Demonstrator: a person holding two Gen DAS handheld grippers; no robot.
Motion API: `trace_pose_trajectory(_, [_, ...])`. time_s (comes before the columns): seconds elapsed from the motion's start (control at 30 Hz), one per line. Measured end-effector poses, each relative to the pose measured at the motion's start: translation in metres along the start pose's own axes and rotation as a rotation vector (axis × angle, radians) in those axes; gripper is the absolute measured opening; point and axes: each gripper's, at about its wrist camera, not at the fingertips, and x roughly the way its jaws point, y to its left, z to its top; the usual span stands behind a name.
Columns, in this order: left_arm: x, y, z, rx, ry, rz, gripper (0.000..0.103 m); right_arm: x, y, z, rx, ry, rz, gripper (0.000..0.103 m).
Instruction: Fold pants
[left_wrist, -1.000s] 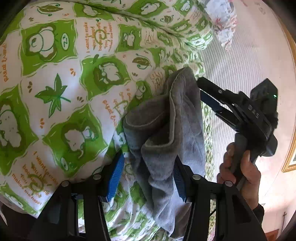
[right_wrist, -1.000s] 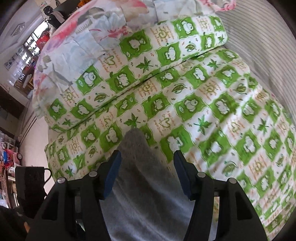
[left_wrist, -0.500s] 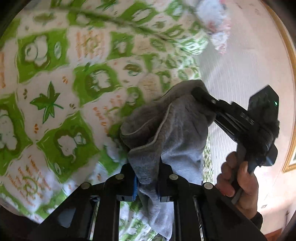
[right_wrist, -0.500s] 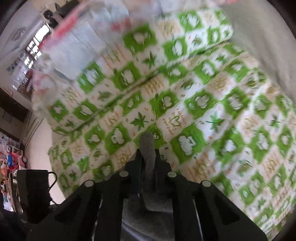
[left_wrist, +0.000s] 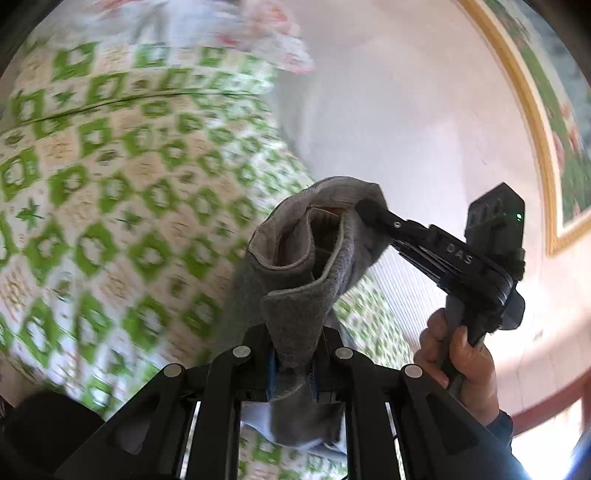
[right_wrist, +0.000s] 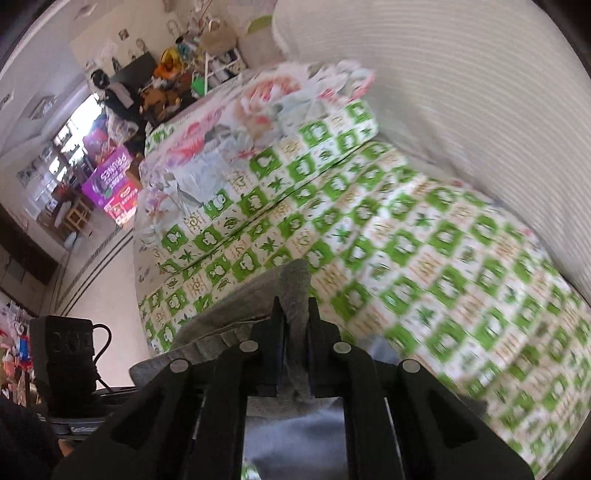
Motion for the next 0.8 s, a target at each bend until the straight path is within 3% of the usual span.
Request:
trace_pose_trajectory(0.33, [0.022, -0.080, -0.059, 0.180, 0.127, -0.063, 0.012, -0.109, -0.045, -0.067, 0.125, -0.118, -0.064, 0.011])
trace_pose_trajectory(0.8, [0.059, -0.172, -0.136, 0.398, 0.254, -0.100, 0.012, -0.215, -0.113, -0.173, 0.348, -0.292, -0.075, 0.011])
